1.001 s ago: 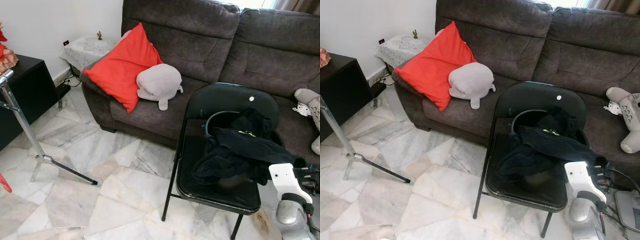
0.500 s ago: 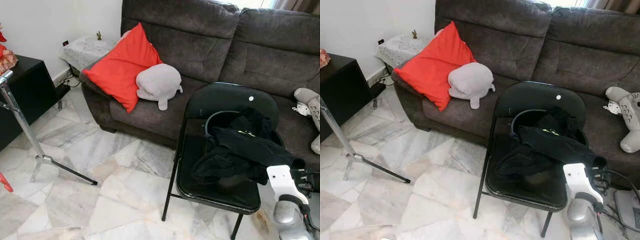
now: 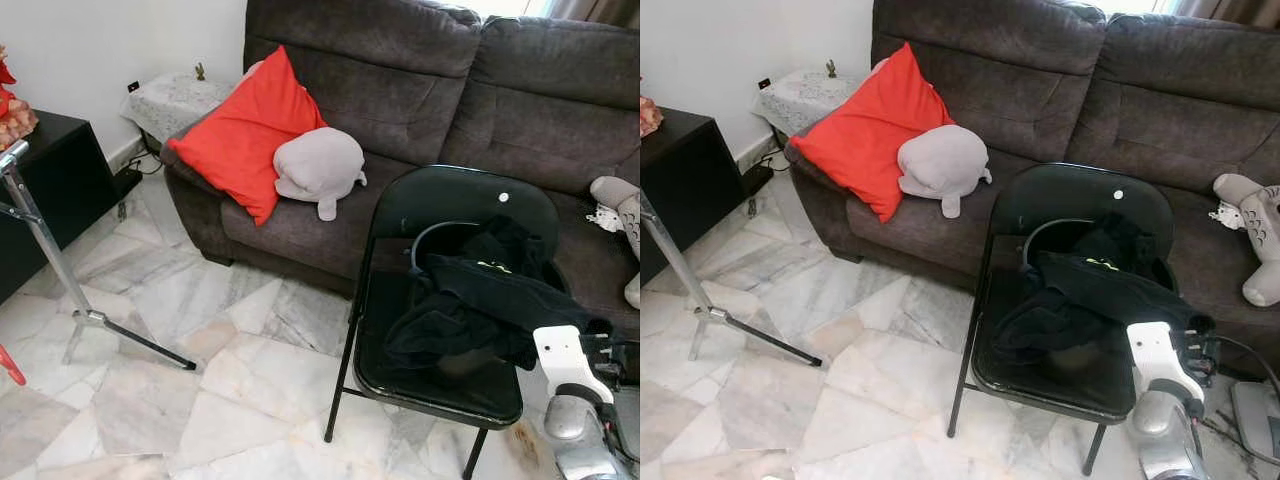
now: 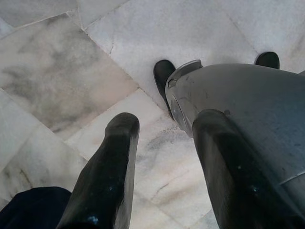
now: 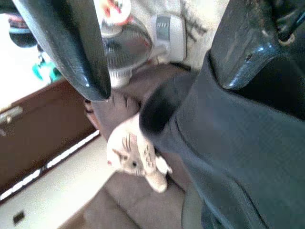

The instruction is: Hang hanger

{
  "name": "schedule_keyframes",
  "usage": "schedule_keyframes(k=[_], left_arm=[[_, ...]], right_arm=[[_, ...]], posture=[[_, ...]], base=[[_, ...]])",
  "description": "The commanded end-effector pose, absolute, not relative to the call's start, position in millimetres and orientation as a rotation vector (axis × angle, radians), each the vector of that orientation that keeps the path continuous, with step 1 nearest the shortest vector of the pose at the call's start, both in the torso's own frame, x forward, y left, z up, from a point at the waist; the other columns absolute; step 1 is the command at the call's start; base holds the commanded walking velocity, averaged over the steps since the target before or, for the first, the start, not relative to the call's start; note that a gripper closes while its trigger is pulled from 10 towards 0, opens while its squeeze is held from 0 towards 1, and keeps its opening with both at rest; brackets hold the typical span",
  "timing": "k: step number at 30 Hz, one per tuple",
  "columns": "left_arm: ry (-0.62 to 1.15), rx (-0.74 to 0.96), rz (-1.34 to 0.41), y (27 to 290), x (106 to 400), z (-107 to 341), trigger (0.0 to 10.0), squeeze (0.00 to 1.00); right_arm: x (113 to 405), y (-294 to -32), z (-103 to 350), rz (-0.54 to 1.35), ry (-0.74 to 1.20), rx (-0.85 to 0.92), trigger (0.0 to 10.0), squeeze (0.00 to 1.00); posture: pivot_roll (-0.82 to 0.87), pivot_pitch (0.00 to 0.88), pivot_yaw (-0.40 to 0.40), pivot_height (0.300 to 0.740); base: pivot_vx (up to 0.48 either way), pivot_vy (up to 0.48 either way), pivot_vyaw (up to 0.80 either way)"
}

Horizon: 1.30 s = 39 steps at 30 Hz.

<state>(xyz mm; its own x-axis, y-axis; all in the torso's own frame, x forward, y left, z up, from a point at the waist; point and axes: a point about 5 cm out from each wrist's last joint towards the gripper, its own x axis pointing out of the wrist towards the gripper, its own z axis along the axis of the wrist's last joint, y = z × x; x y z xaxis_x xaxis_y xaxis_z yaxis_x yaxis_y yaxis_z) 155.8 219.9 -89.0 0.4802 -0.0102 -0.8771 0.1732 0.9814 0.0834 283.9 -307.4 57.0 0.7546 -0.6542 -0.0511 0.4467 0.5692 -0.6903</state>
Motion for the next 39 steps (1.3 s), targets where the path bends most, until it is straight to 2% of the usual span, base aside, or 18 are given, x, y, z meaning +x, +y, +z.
schedule_keyframes(k=[1, 9, 16, 22, 33, 35, 36, 37, 39], left_arm=[[1.087, 0.177, -0.123, 221, 150, -91, 10.0, 0.0], [1.089, 0.183, -0.126, 222, 150, -91, 10.0, 0.0], [1.091, 0.187, -0.133, 224, 150, -90, 10.0, 0.0], [1.092, 0.192, -0.135, 225, 150, -90, 10.0, 0.0], [1.092, 0.2, -0.142, 227, 150, -90, 10.0, 0.0], [1.092, 0.2, -0.143, 227, 150, -90, 10.0, 0.0], [1.092, 0.2, -0.143, 228, 150, -90, 10.0, 0.0], [1.092, 0.201, -0.144, 228, 150, -89, 10.0, 0.0], [1.092, 0.201, -0.144, 228, 150, -89, 10.0, 0.0]], right_arm=[[282, -319, 61, -0.704, 0.319, -0.704, 10.0, 0.0], [286, -325, 68, -0.728, 0.294, -0.695, 10.0, 0.0], [297, -313, 67, -0.621, 0.289, -0.693, 10.0, 0.0], [298, -312, 66, -0.621, 0.307, -0.697, 10.0, 0.0], [299, -324, 76, -0.649, 0.276, -0.71, 10.0, 0.0], [300, -324, 77, -0.646, 0.273, -0.716, 5.6, 0.0], [300, -324, 77, -0.645, 0.275, -0.719, 2.5, 0.0], [300, -324, 76, -0.638, 0.278, -0.718, 0.0, 0.0], [300, -323, 75, -0.633, 0.28, -0.718, 0.0, 0.0]], posture=[[0.0, 0.109, -0.024, 0.74], [0.01, 0.112, -0.016, 0.74], [0.01, 0.116, -0.009, 0.74], [0.02, 0.119, -0.005, 0.74], [0.03, 0.122, 0.003, 0.74], [0.03, 0.121, 0.004, 0.74], [0.03, 0.122, 0.004, 0.74], [0.03, 0.123, 0.006, 0.74], [0.04, 0.123, 0.007, 0.74]], base=[[0.0, 0.0, 0.0], [0.0, 0.0, 0.0], [0.0, 0.0, 0.0], [0.0, 0.0, 0.0], [0.0, 0.0, 0.0], [0.0, 0.0, 0.0], [0.0, 0.0, 0.0], [0.0, 0.0, 0.0], [0.0, 0.0, 0.0]])
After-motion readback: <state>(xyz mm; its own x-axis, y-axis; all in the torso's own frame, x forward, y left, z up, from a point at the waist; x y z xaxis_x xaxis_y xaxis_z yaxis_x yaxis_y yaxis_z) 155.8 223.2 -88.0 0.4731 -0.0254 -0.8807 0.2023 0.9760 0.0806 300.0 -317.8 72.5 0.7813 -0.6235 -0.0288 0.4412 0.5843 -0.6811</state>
